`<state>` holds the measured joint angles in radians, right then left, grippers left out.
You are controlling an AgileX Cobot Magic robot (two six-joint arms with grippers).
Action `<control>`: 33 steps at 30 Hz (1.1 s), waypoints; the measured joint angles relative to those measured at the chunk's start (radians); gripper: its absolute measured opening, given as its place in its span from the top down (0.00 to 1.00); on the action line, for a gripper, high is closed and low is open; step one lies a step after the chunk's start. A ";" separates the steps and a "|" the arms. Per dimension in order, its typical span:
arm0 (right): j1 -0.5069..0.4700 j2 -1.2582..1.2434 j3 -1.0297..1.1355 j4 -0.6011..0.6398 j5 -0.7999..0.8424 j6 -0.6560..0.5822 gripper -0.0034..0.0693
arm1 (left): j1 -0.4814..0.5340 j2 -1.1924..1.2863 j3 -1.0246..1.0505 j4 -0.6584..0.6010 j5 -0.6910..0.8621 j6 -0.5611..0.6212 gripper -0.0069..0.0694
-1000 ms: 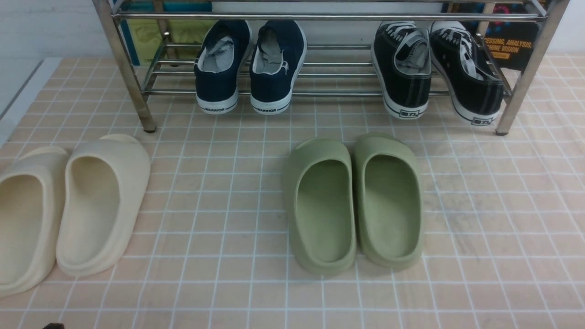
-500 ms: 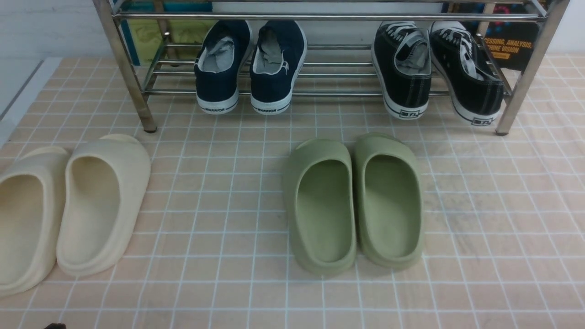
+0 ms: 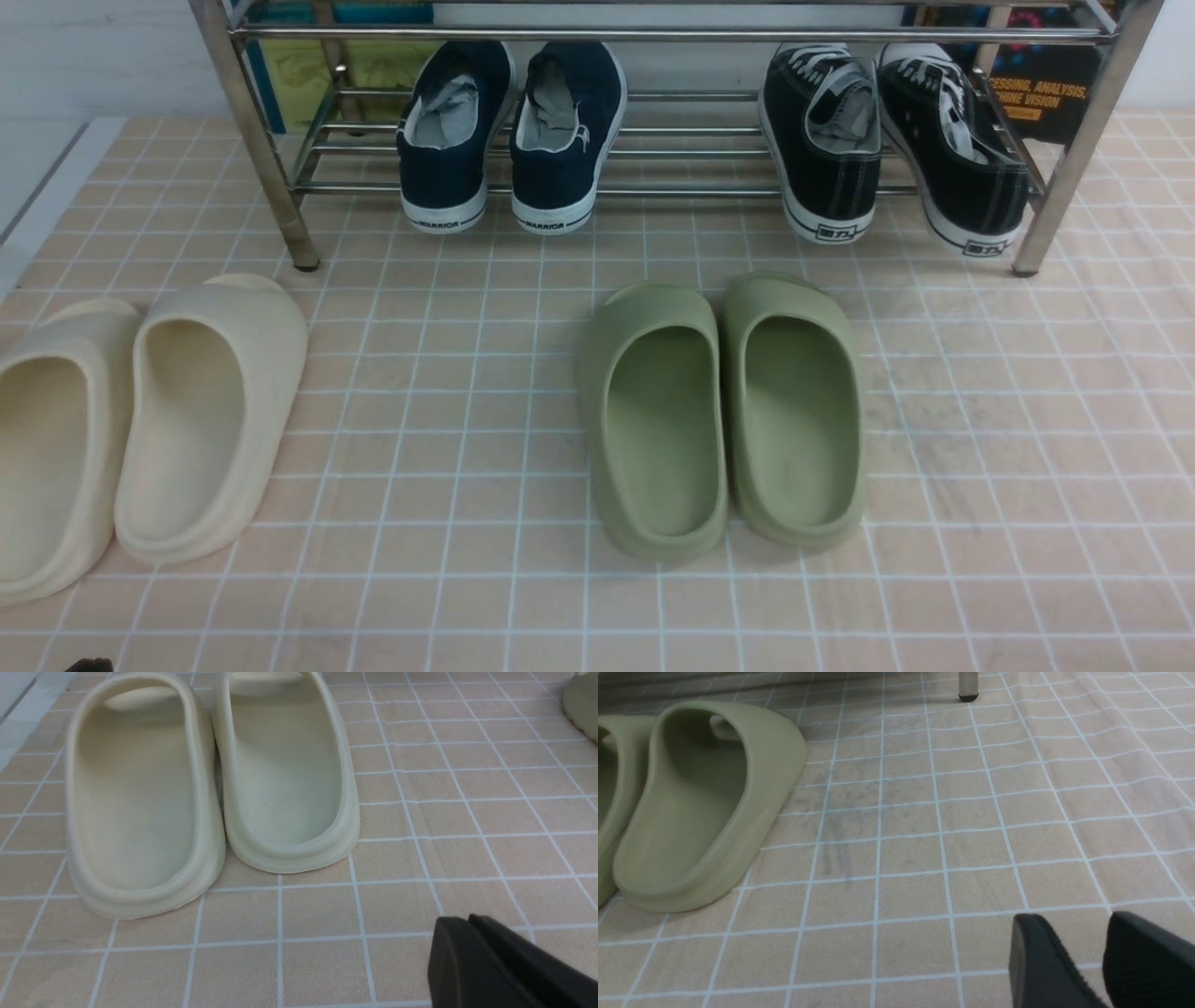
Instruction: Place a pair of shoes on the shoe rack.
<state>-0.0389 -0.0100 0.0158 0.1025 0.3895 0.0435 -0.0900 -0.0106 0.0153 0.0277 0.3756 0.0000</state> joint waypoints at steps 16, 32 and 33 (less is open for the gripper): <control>0.000 0.000 0.000 0.000 0.000 0.001 0.62 | 0.000 0.000 0.000 0.000 0.000 0.000 0.82; 0.000 0.000 0.000 0.000 0.000 0.001 0.62 | 0.000 0.000 0.000 0.000 0.000 0.000 0.81; 0.000 0.000 0.000 0.000 0.000 0.001 0.62 | 0.000 0.000 0.000 0.000 0.000 0.000 0.81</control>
<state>-0.0389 -0.0100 0.0158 0.1025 0.3895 0.0445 -0.0900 -0.0106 0.0153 0.0277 0.3756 0.0000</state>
